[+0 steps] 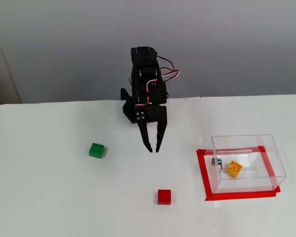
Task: Pick the yellow lego brick and place it into the transparent box
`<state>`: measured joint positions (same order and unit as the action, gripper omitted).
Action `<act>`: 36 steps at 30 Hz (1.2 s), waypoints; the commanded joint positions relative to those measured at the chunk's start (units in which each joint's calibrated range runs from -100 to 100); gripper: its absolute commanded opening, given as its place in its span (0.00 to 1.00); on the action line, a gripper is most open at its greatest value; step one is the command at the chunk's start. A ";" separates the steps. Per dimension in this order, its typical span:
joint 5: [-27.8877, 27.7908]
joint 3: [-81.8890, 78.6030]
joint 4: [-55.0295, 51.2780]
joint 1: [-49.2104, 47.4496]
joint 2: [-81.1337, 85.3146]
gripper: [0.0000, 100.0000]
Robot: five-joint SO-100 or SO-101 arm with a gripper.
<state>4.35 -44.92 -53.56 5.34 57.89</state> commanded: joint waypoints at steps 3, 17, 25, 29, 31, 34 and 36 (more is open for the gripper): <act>-0.28 -8.42 -0.40 0.54 6.73 0.04; -0.33 -19.27 -16.77 2.09 13.69 0.05; -5.70 -25.24 -10.06 1.72 13.86 0.05; -5.70 -28.49 -6.58 1.79 17.00 0.05; -5.70 -30.75 -5.89 2.09 20.22 0.05; -5.70 -34.55 -5.80 2.16 25.57 0.05; -5.70 -37.26 -5.89 2.16 28.96 0.05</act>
<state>-1.12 -79.96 -59.98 7.05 82.92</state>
